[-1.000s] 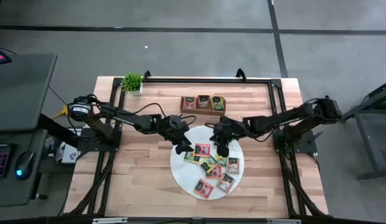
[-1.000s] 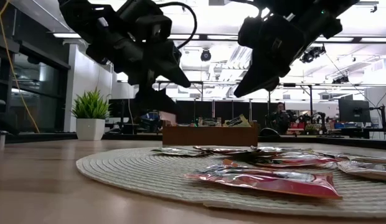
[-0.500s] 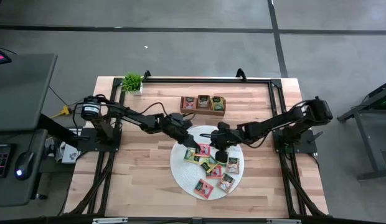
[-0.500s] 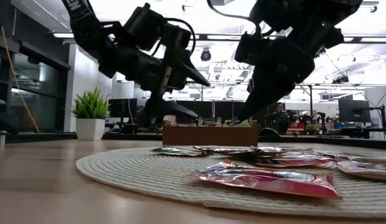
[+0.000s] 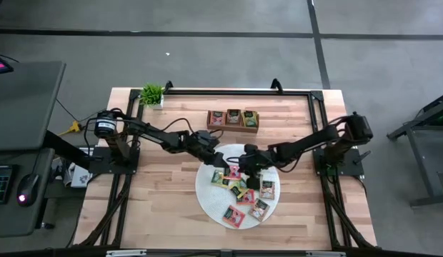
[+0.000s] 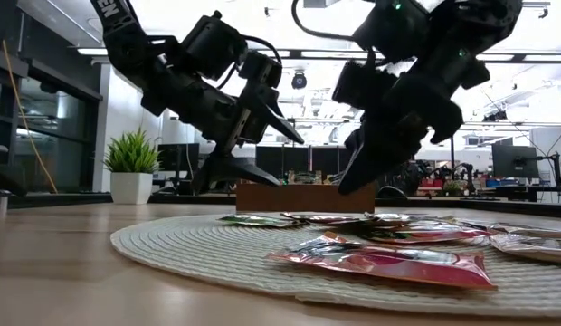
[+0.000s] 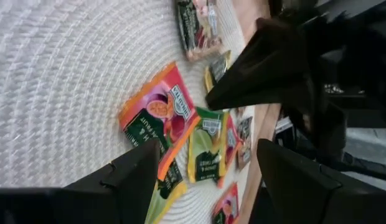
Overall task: Pick & Place Tea
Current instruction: Put the orange tea bag into the left section of the wooden organizer
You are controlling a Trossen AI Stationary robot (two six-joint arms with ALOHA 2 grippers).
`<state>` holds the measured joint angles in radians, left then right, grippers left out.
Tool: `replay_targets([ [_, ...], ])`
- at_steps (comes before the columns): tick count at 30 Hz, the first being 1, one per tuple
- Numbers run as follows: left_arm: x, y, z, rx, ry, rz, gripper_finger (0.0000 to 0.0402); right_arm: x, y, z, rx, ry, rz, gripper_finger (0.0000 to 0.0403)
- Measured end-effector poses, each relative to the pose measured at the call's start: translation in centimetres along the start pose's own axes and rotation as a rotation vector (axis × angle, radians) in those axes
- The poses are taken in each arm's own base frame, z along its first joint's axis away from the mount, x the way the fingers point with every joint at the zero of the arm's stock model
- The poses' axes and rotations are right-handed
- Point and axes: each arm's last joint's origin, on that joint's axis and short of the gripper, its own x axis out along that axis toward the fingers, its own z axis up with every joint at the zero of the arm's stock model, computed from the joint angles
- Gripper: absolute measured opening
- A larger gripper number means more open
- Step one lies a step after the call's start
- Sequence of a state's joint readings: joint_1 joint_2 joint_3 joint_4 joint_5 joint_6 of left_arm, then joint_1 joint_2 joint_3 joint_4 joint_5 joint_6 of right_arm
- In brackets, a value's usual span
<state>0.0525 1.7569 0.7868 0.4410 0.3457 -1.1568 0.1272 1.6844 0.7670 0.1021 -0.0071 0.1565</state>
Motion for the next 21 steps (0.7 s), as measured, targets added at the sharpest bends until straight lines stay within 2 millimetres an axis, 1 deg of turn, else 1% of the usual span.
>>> replay_targets([
  [4, 0.00, 0.03, 0.02, -0.003, -0.007, 0.005, 0.0266, 0.56, -0.07, -0.32, 0.001, 0.013, -0.002, 0.0000],
  [11, 0.00, 0.22, -0.10, -0.033, 0.009, 0.022, 0.0266, 0.62, 0.01, -0.42, 0.005, 0.016, 0.022, 0.0000],
  [21, -0.01, 0.24, -0.07, -0.033, -0.004, 0.028, 0.0266, 0.75, 0.87, -0.66, 0.005, 0.022, 0.032, 0.0000],
])
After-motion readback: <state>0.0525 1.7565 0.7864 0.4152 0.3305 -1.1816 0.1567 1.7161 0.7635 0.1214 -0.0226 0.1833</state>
